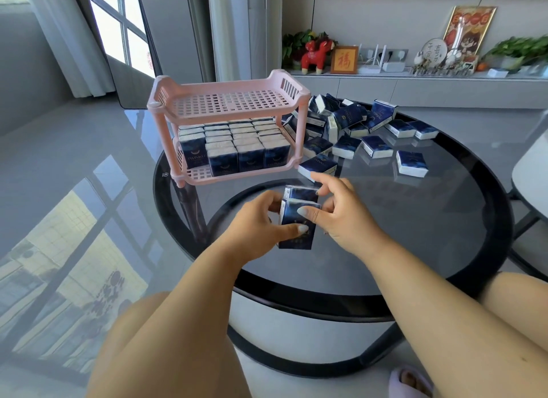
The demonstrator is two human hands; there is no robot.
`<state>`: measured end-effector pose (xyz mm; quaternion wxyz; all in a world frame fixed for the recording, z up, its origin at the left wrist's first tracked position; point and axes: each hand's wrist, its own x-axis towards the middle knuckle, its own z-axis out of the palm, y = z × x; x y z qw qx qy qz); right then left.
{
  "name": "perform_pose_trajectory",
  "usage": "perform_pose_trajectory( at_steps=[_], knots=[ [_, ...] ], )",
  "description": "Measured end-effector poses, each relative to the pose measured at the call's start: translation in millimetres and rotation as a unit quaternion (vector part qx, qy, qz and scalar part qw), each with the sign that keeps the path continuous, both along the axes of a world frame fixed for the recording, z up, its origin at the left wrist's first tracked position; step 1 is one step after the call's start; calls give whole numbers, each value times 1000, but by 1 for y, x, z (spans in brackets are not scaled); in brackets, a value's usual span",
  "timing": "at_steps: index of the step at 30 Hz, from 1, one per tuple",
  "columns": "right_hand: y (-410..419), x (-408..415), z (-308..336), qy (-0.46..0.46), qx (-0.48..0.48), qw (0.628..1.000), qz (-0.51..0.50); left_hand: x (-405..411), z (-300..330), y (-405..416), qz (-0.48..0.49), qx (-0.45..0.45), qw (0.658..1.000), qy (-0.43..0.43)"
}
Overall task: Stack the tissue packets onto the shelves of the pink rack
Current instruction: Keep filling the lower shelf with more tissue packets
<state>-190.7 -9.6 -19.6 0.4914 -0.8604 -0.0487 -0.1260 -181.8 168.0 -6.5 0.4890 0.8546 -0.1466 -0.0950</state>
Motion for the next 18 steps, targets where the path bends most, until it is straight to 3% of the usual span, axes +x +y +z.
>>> perform_pose_trajectory(
  at_steps=[5,9,14,18],
  knots=[
    [1,1,4,31,-9,999,18,9,-8,4,22,6,998,-59],
    [1,6,0,110,14,992,56,8,-12,1,35,27,998,-48],
    [1,6,7,161,127,977,54,14,-18,-1,64,20,998,-10],
    [6,-1,9,192,83,977,42,15,-18,-3,74,-11,997,0]
  ],
)
